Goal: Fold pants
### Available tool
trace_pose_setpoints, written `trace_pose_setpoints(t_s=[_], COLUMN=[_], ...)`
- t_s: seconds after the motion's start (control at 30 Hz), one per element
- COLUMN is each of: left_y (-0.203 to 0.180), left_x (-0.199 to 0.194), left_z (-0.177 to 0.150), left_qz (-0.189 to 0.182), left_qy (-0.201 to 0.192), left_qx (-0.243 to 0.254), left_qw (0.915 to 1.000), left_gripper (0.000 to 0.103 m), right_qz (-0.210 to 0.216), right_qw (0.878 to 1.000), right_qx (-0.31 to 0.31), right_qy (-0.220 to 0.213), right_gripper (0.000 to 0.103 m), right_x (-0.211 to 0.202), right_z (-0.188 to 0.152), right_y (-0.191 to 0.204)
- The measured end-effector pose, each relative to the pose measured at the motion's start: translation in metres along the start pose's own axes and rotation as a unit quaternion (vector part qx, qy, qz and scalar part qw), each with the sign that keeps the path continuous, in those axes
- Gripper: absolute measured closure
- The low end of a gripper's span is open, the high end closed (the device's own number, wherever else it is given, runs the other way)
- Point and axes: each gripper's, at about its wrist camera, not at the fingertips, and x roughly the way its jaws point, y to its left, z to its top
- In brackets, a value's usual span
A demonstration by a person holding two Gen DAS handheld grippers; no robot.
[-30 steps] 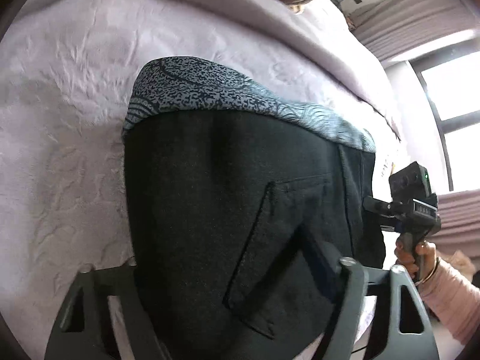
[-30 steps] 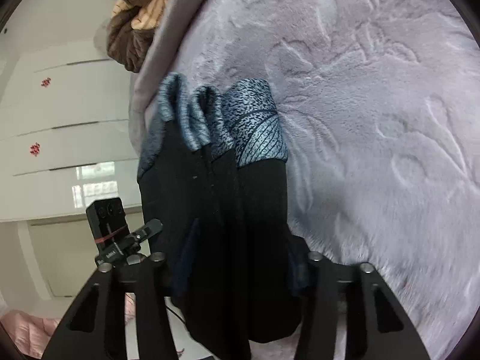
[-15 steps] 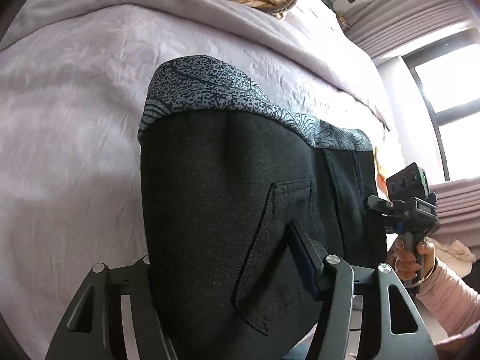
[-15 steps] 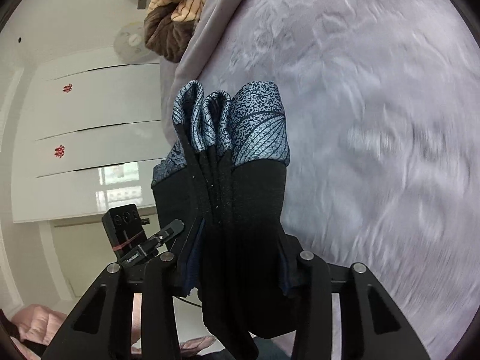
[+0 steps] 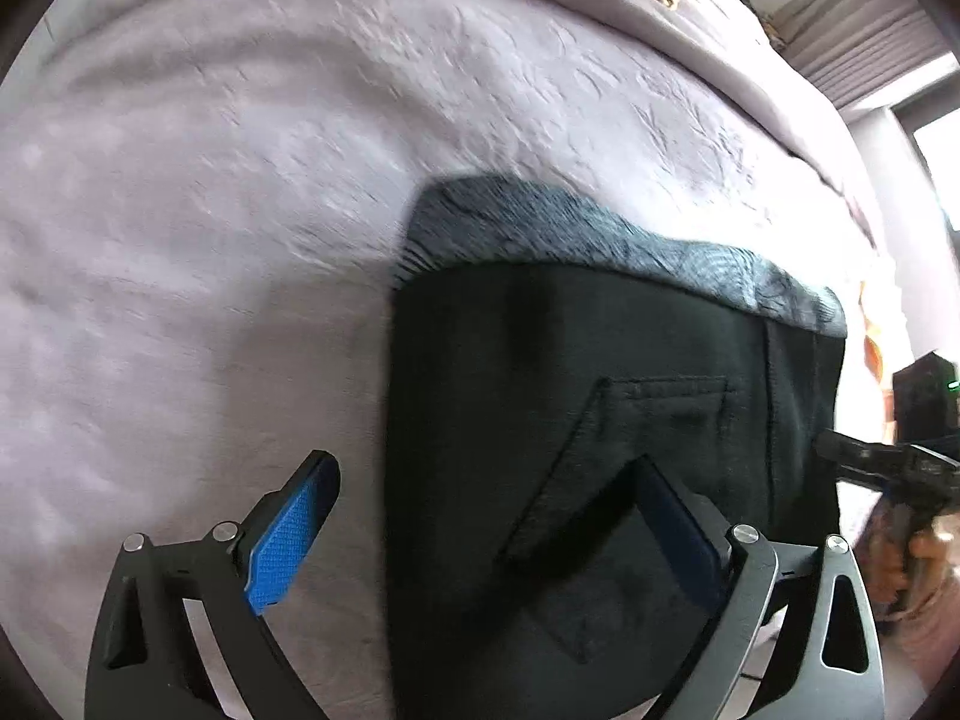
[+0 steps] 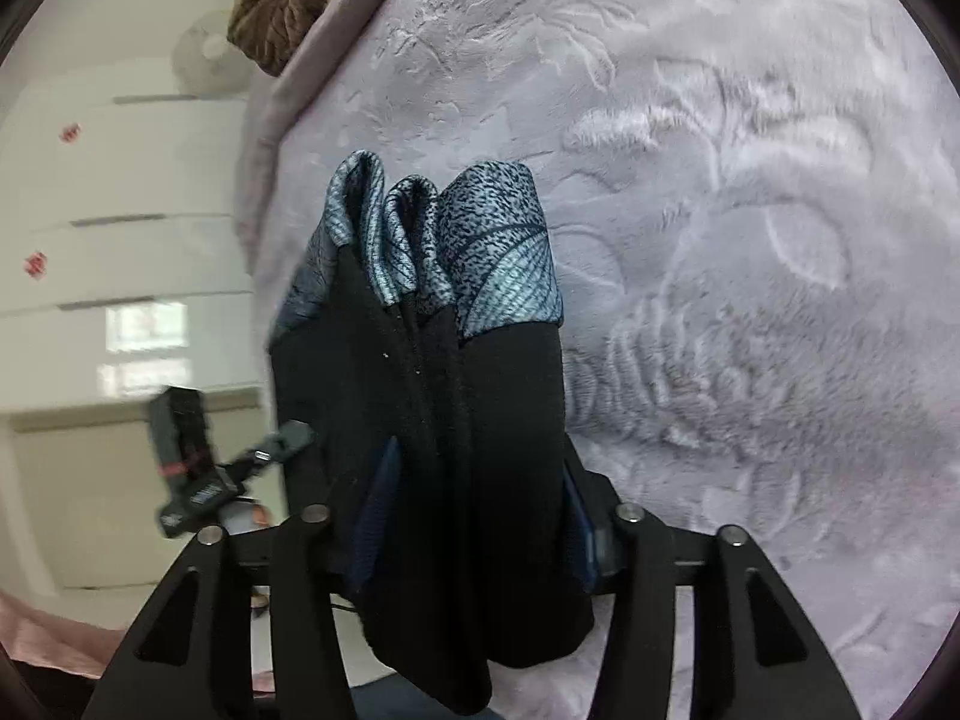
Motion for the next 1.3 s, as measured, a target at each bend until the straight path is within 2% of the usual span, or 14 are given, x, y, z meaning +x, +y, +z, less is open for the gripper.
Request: trace_pose_setpoints(t_s=[0.1, 0.23, 0.37, 0.47, 0.67, 0.77, 0.83, 0.97, 1.07, 1.17, 1.3], left_y=[0.004, -0.006, -0.039, -0.052, -0.095, -0.108, -0.114, -0.126, -0.131, -0.135, -0.135], left_x=[-0.019, -0.037, -0.034, -0.038, -0.040, -0.047, -0.050, -0.054, -0.058, -0.065, -0.072], left_z=[0.002, 0.004, 0.004, -0.005, -0.015, -0.023, -0.029, -0.040, -0.048, -0.054, -0.057], left_qz=[0.033, 0.044, 0.057, 0.069, 0.092, 0.105, 0.112, 0.139, 0.154, 0.166, 0.167], left_qy=[-0.018, -0.030, -0.018, -0.001, -0.008, -0.012, -0.016, -0.023, -0.022, -0.029, -0.039], left_qx=[0.006, 0.016, 0.036, 0.047, 0.060, 0.038, 0.016, -0.015, -0.029, -0.023, -0.011], left_qw=[0.9993, 0.9984, 0.9975, 0.9965, 0.9940, 0.9937, 0.9935, 0.9899, 0.9874, 0.9855, 0.9851], left_gripper=[0.004, 0.004, 0.004, 0.004, 0.004, 0.004, 0.004, 0.003, 0.003, 0.003, 0.003], right_qz=[-0.039, -0.083, -0.095, -0.121, -0.146, -0.174, -0.187, -0.198, -0.207, -0.231, -0.239], right_qw=[0.999, 0.996, 0.995, 0.992, 0.989, 0.984, 0.981, 0.974, 0.969, 0.961, 0.958], right_qx=[-0.015, -0.021, -0.025, -0.029, -0.033, -0.041, -0.058, -0.107, -0.135, -0.152, -0.157], right_qy=[0.002, -0.007, -0.015, -0.014, -0.010, -0.001, 0.006, 0.014, 0.016, 0.007, -0.006], right_gripper=[0.047, 0.047, 0.047, 0.047, 0.046, 0.034, 0.022, 0.021, 0.010, 0.008, 0.008], right_x=[-0.006, -0.020, -0.033, -0.036, -0.037, -0.040, -0.039, -0.041, -0.042, -0.044, -0.048], right_z=[0.002, 0.000, -0.005, -0.011, -0.018, -0.023, -0.024, -0.029, -0.033, -0.036, -0.045], right_y=[0.013, 0.025, 0.035, 0.045, 0.061, 0.067, 0.073, 0.084, 0.089, 0.095, 0.105])
